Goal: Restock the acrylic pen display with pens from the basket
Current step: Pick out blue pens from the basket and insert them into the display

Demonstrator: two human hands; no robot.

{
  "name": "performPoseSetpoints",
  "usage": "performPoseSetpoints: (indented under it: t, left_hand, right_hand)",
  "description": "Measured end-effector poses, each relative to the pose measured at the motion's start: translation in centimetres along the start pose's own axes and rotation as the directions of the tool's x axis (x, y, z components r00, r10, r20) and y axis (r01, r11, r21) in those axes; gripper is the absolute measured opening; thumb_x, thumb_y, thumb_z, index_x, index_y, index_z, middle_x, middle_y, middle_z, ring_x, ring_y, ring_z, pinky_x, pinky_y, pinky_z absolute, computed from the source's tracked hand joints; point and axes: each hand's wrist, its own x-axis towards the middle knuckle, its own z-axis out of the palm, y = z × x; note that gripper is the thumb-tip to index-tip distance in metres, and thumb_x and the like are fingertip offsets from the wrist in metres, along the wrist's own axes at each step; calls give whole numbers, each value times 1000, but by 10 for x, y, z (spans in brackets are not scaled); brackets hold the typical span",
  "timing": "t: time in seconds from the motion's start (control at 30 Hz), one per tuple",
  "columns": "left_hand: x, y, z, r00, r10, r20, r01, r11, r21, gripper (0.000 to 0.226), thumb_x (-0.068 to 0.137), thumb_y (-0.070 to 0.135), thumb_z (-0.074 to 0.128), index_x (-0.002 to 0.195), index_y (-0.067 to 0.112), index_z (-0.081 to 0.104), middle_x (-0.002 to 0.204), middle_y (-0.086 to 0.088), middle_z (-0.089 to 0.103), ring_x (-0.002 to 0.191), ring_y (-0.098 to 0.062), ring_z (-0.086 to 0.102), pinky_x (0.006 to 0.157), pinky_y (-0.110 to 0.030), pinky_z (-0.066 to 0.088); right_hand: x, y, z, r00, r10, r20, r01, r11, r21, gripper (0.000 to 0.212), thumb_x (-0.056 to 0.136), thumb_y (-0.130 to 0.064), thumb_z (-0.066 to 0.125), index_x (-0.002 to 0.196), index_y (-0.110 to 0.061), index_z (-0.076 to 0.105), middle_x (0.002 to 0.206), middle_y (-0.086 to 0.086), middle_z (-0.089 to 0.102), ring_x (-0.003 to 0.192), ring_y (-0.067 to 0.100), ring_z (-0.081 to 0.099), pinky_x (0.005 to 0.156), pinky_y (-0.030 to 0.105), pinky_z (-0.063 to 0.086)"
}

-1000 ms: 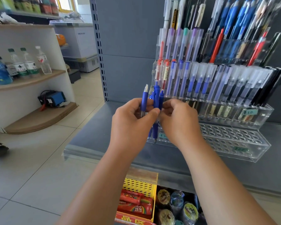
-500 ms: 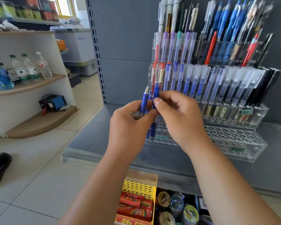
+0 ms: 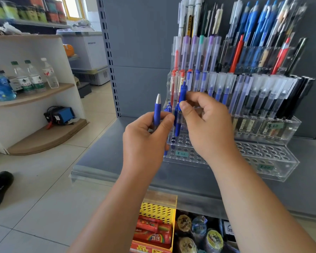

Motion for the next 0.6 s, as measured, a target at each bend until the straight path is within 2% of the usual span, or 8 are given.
performPoseSetpoints:
  t: [0.17,0.3,0.4,0.5,0.6]
  left_hand:
    - [2,-4,-1,1000,-8,-13,8,1000,-9,15,92,23,68,77,22,73,55,5,50,54,-15,40,52,-31,39]
    - [1,-3,-1,1000,-10,4,11,999,-51,19,94,15,63,81,24,74,53,9,49,51,-13,37,54,-31,36]
    - [-2,0,-3,999,13,51,-5,989,-146,24,95,14,54,90,25,75,56,4,46,54,-14,38,55,-28,36]
    - [-2,2,-3,995,16,102,10,969,-248,35,87,19,41,98,20,74,57,6,46,58,-16,41,54,-27,36]
    - [-2,4,-2,993,-3,119,39,952,-304,42,83,18,37,104,17,73,57,10,48,60,-16,41,55,-28,37]
  right_hand:
    - [0,0,-1,1000,-1,-25,1,1000,0,12,98,-21,60,102,-30,68,87,-19,68,74,-3,61,70,18,53]
    - [-1,1,0,999,-8,-41,8,1000,-12,13,98,-22,60,99,-33,65,83,-20,65,71,-3,58,66,13,48]
    - [-2,2,1,999,10,-41,-11,1000,-20,13,99,-23,59,101,-35,65,81,-20,63,71,-4,58,66,12,45]
    - [-1,2,2,999,19,-43,-19,1000,-15,12,98,-24,59,104,-31,68,83,-20,65,74,-3,60,67,13,47]
    - [-3,1,3,999,5,-52,-5,1000,-9,12,98,-24,59,103,-32,67,82,-19,64,72,-5,58,64,8,42]
